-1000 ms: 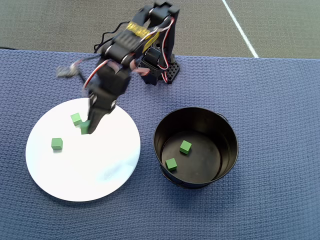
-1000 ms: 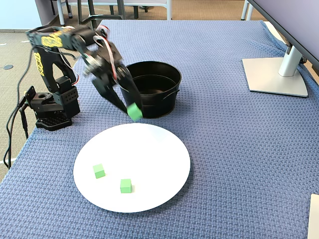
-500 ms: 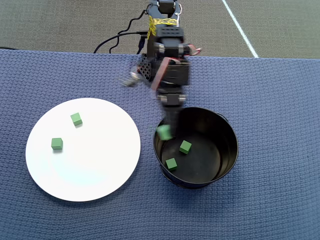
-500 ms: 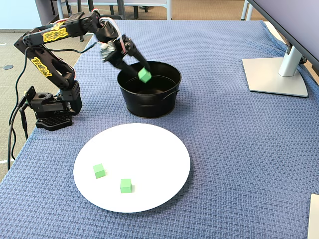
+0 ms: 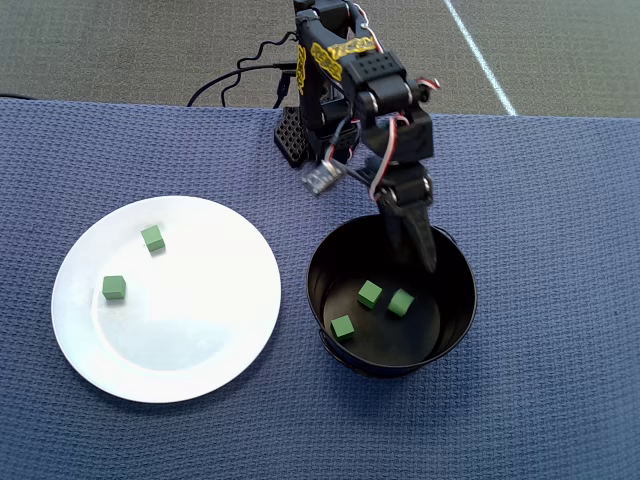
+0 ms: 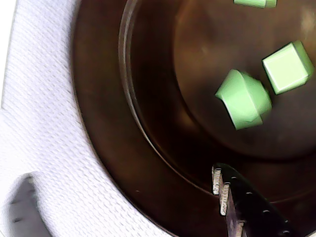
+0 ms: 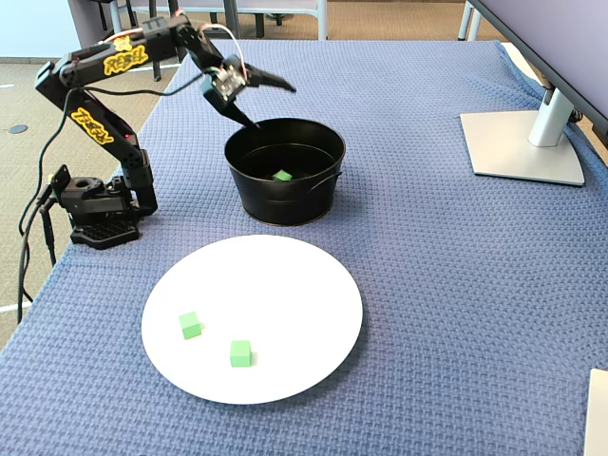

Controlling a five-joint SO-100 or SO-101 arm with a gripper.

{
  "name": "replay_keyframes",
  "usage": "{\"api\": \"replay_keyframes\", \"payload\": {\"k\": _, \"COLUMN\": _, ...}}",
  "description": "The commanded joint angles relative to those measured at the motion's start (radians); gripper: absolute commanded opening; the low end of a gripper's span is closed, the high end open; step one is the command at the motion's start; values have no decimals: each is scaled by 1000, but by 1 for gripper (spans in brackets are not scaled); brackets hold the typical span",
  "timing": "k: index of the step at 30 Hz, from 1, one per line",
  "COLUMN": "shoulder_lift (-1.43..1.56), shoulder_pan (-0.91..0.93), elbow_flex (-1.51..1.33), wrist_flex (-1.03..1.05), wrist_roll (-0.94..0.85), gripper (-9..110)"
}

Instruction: Pick up the green cubes from the white plate and place them in the black recipient

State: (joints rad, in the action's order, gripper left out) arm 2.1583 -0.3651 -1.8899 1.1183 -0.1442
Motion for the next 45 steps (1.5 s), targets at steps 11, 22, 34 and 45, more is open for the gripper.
{"api": "replay_keyframes", "payload": {"k": 11, "shoulder_lift": -51, "shoulder_pan": 831, "elbow_flex": 84, "wrist_flex": -123, "wrist_roll": -267, "gripper": 43}}
{"api": "replay_keyframes", "payload": {"k": 22, "shoulder_lift": -301, "shoulder_pan": 1118, "elbow_flex": 32, "wrist_flex": -219, "wrist_roll": -813, "gripper": 42}}
{"api": "replay_keyframes", "payload": {"k": 34, "shoulder_lift": -436, "shoulder_pan": 1281, "elbow_flex": -104, "wrist_flex": -518, "wrist_roll": -1410, "gripper": 40}}
{"api": "replay_keyframes", "payload": {"k": 45, "shoulder_lift": -479, "shoulder_pan": 1316, "elbow_flex": -37, "wrist_flex": -437, "wrist_roll": -1439, "gripper": 39}}
